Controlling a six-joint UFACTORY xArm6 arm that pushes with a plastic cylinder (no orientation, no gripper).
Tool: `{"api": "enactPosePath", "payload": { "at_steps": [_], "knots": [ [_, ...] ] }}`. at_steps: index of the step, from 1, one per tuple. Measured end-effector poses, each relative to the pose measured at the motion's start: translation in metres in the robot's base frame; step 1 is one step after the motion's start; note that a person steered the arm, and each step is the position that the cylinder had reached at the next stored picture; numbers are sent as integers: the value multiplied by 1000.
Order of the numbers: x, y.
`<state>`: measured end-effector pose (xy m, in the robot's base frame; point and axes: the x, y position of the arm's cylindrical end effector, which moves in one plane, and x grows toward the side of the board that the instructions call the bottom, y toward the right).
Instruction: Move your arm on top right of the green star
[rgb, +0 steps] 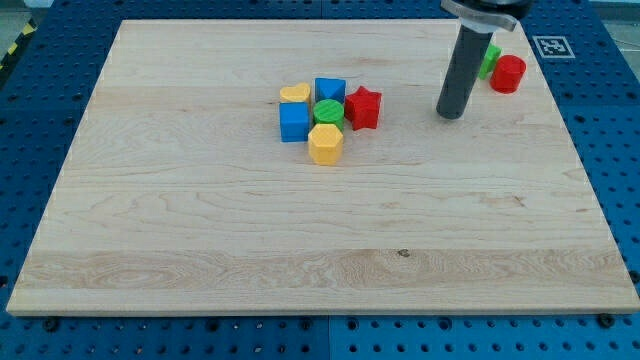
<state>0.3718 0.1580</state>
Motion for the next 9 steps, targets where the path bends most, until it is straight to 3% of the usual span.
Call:
{"api": "enactPosePath", "payload": {
  "at_steps": [3,9],
  "knots": [
    [-53,-15],
    [-85,-15]
  ]
}}
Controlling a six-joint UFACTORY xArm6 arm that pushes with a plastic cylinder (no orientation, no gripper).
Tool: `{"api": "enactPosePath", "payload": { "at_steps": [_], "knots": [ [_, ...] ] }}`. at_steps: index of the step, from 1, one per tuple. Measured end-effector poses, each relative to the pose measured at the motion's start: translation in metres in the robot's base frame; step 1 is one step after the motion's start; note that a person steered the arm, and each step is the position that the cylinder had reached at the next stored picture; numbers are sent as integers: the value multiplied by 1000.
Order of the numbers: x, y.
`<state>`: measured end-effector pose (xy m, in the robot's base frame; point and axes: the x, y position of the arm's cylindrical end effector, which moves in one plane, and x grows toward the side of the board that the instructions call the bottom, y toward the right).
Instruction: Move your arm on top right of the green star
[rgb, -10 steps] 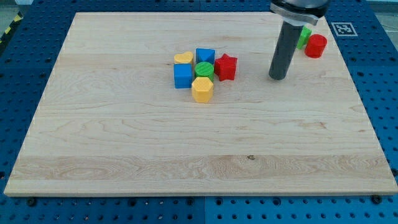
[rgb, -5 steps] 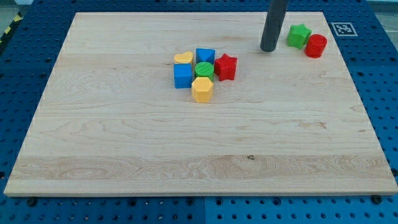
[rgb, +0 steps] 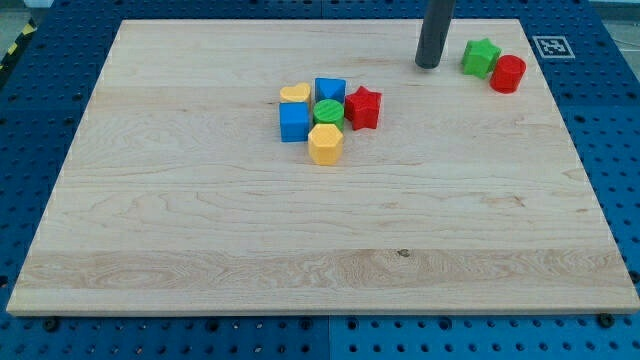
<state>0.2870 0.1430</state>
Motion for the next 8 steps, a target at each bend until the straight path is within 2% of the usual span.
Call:
{"api": "enactPosePath", "payload": {
  "at_steps": [4,5,8],
  "knots": [
    [-32,4],
    [-44,23],
    [-44,88]
  ]
}}
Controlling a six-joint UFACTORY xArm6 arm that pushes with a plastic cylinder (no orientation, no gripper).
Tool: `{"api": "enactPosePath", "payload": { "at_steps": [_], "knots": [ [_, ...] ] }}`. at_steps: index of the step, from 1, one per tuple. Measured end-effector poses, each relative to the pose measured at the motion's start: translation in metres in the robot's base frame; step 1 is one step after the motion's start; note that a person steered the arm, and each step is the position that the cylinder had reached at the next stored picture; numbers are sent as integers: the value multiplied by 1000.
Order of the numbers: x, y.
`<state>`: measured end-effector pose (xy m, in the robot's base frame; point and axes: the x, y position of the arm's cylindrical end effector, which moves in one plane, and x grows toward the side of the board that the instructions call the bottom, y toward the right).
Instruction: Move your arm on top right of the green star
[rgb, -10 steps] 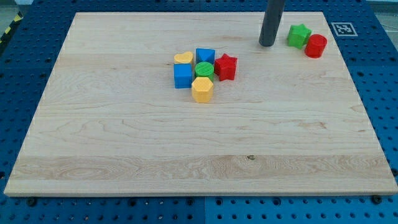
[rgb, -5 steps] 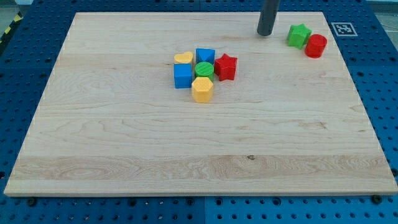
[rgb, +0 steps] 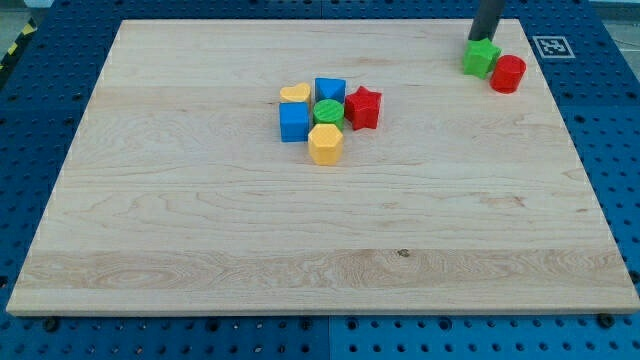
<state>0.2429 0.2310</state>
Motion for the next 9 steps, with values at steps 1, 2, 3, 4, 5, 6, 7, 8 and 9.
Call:
{"api": "enactPosePath", "payload": {
  "at_steps": [1,2,3,4,5,6,7,8,9],
  "knots": [
    [1,1],
    [1,5],
    [1,9],
    [1,14],
    [1,14],
    [2,14],
    [2,14],
    [4,13],
    [17,7]
  ]
}}
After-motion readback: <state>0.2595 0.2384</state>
